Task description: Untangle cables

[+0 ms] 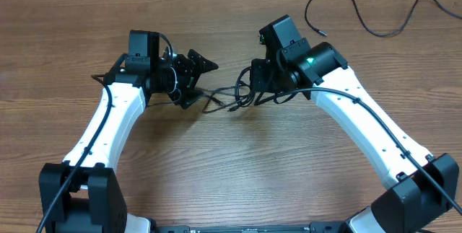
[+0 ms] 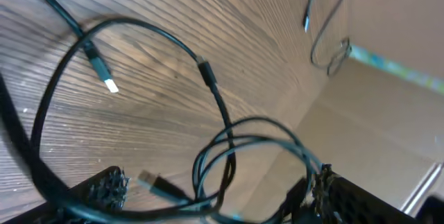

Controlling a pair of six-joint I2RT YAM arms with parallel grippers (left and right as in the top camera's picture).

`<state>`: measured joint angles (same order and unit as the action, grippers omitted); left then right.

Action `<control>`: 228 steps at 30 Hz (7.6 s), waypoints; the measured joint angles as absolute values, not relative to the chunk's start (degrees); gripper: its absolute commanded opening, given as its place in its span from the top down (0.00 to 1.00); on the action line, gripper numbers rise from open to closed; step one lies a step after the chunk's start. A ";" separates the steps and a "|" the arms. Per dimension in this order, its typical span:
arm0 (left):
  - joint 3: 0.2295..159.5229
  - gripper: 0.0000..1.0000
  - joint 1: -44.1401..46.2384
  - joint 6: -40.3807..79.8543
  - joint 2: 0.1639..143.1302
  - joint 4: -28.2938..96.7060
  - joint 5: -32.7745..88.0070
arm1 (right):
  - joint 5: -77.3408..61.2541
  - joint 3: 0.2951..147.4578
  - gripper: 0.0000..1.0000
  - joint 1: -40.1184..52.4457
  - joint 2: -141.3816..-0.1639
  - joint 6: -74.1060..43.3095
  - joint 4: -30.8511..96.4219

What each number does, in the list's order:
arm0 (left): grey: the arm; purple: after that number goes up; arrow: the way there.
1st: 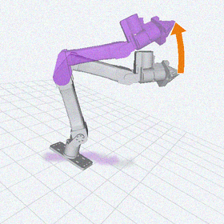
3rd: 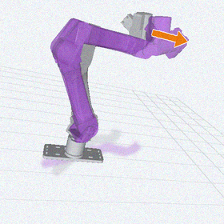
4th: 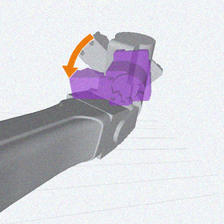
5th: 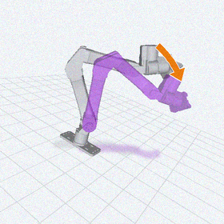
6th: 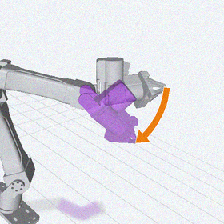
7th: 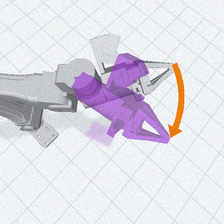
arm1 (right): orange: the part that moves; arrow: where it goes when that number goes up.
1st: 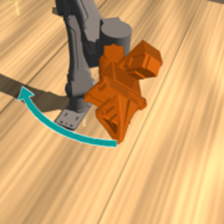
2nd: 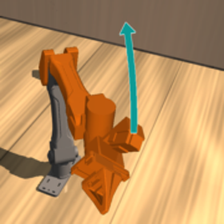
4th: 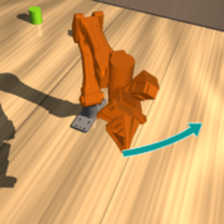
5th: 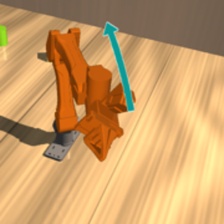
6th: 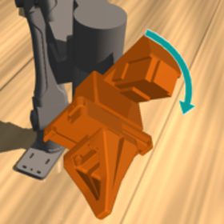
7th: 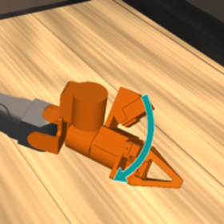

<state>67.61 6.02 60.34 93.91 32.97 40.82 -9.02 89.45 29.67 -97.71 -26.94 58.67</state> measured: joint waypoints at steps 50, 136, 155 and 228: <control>67.46 0.96 -2.55 56.77 76.38 25.10 53.65 | -4.01 89.43 0.96 13.89 -95.18 -28.29 71.53; 67.42 0.96 -22.17 67.64 67.70 25.69 73.73 | -3.68 89.43 0.44 34.96 -95.18 14.87 50.37; 67.42 0.96 -22.17 68.12 67.70 25.69 78.04 | -15.97 89.43 0.40 34.96 -95.18 18.15 44.18; 67.42 0.96 -22.24 67.16 67.72 36.27 67.44 | -20.16 89.38 0.48 34.17 -94.98 0.19 36.67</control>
<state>67.42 -22.24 67.16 67.72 36.27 67.44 -20.16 89.38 34.17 -94.98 0.19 36.67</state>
